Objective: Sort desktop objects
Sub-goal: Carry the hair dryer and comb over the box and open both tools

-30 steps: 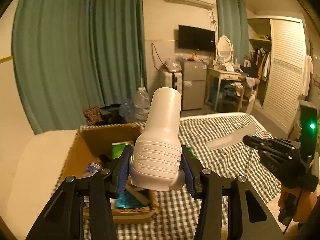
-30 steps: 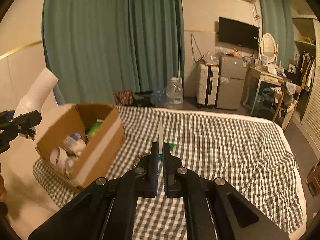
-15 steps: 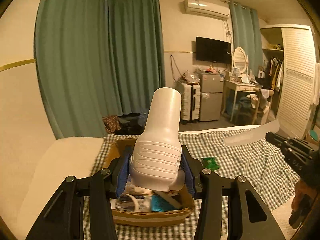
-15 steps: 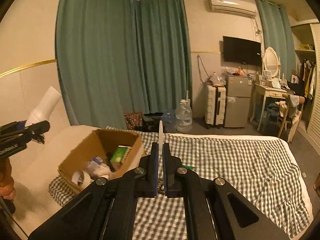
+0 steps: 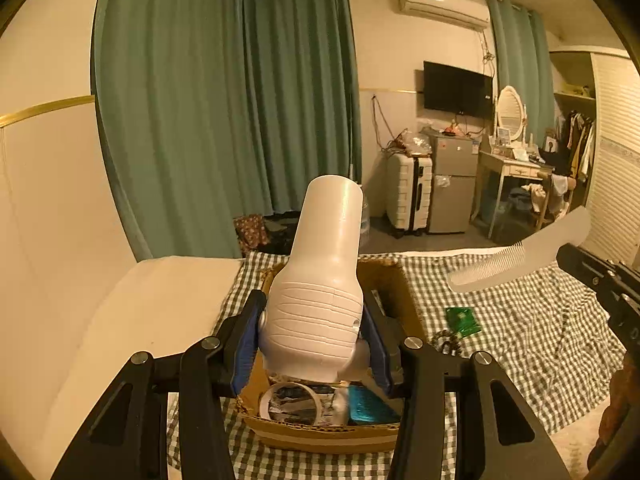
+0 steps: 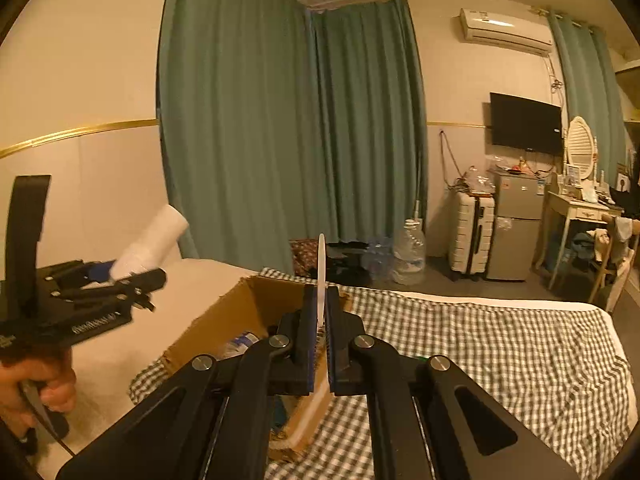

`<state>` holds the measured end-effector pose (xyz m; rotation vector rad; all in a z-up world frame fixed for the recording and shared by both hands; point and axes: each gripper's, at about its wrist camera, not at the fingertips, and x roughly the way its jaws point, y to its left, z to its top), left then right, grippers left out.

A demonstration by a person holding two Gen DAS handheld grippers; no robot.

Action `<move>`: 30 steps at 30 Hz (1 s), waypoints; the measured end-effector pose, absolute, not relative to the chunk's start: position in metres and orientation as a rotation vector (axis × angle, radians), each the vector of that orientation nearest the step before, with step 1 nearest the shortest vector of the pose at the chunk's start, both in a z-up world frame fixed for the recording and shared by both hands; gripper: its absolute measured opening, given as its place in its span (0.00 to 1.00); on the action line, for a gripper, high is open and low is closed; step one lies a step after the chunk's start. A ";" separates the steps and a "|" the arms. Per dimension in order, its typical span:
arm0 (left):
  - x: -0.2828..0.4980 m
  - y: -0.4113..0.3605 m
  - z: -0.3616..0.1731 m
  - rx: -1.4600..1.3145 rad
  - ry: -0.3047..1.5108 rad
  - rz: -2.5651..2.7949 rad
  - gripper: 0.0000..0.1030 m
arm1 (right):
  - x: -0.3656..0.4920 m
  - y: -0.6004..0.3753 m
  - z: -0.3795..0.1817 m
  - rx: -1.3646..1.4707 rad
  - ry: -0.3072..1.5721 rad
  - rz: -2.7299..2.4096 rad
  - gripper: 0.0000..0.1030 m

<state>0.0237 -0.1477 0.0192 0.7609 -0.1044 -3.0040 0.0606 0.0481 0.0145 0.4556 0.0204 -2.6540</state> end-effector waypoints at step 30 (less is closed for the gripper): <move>-0.068 -0.161 -0.078 1.216 -0.151 -2.783 0.47 | -0.041 -0.059 -0.086 0.686 0.136 -2.416 0.03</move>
